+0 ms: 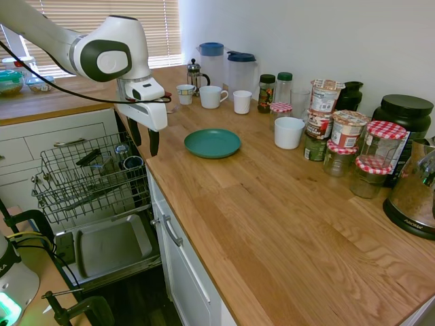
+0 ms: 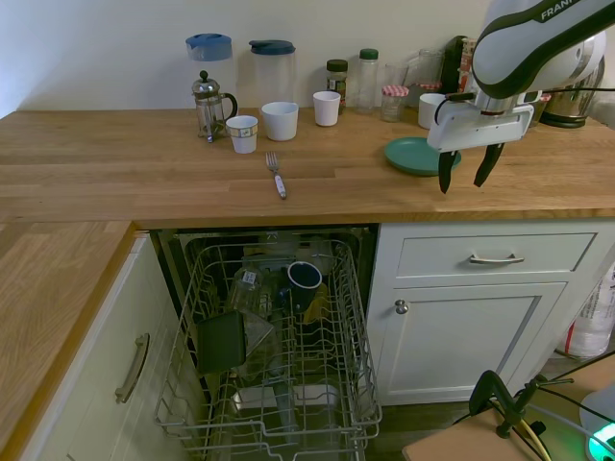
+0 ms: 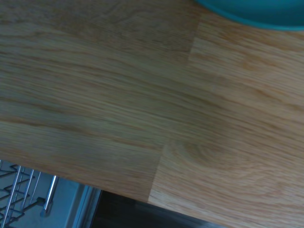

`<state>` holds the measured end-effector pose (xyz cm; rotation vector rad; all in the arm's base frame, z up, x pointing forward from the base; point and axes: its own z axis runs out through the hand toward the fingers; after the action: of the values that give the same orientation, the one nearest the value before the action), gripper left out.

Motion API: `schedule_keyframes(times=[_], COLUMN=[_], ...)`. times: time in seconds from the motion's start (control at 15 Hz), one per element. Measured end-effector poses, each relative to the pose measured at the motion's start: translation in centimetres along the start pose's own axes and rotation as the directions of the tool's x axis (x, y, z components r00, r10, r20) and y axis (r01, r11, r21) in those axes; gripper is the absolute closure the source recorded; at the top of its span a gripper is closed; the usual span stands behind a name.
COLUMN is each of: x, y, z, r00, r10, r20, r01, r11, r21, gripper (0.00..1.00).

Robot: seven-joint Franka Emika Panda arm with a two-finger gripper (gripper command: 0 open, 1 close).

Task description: Put the fork in the dishwasher

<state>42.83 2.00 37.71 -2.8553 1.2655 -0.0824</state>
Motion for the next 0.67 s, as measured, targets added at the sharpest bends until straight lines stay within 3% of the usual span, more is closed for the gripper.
schedule_keyframes(times=[0.27, 0.67], x=[-0.6, -2.3], y=[-1.3, -10.6], z=[0.0, -1.5], r00=[1.0, 0.991], r10=[0.028, 0.103], r20=[-0.009, -0.082], r01=[-0.028, -0.1], r11=[1.0, 0.994], r21=[0.004, 0.046], gripper=[0.0, 0.0])
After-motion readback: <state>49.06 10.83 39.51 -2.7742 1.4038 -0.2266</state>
